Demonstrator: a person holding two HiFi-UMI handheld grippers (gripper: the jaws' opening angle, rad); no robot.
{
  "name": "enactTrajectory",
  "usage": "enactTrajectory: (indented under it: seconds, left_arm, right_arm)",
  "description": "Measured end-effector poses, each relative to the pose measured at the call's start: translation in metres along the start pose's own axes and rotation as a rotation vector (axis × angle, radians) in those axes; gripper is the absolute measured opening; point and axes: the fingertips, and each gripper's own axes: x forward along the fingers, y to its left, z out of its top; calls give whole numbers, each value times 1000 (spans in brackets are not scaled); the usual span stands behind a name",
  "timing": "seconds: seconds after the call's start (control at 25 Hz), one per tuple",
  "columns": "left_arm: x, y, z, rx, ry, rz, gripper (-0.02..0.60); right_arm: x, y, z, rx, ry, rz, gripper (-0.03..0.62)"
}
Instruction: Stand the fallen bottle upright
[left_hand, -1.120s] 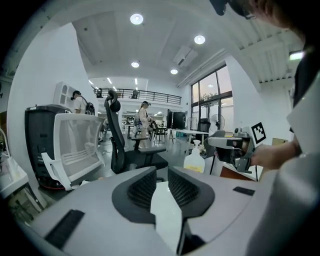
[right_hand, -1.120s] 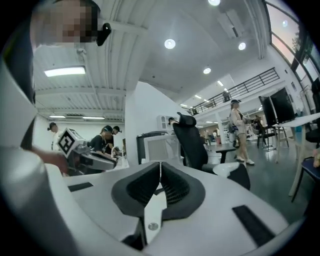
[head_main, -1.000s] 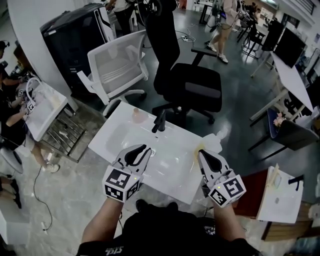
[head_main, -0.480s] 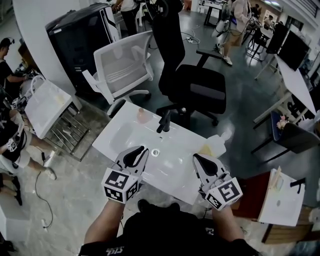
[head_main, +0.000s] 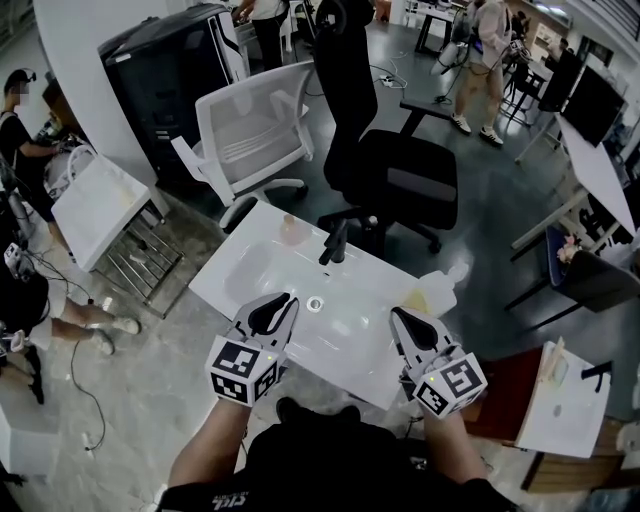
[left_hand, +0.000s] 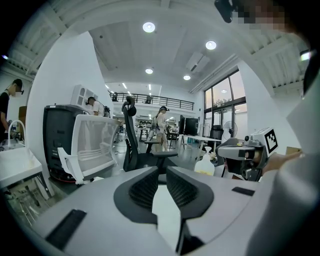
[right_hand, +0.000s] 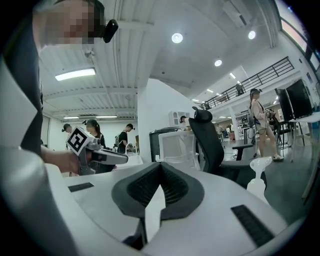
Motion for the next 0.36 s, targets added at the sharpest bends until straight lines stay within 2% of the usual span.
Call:
enactTrajectory:
  seconds: [0.36]
  left_arm:
    - [0,1,-3,4,6,1,63]
  right_arm:
    - [-2,1,9,-23,-24,0,12]
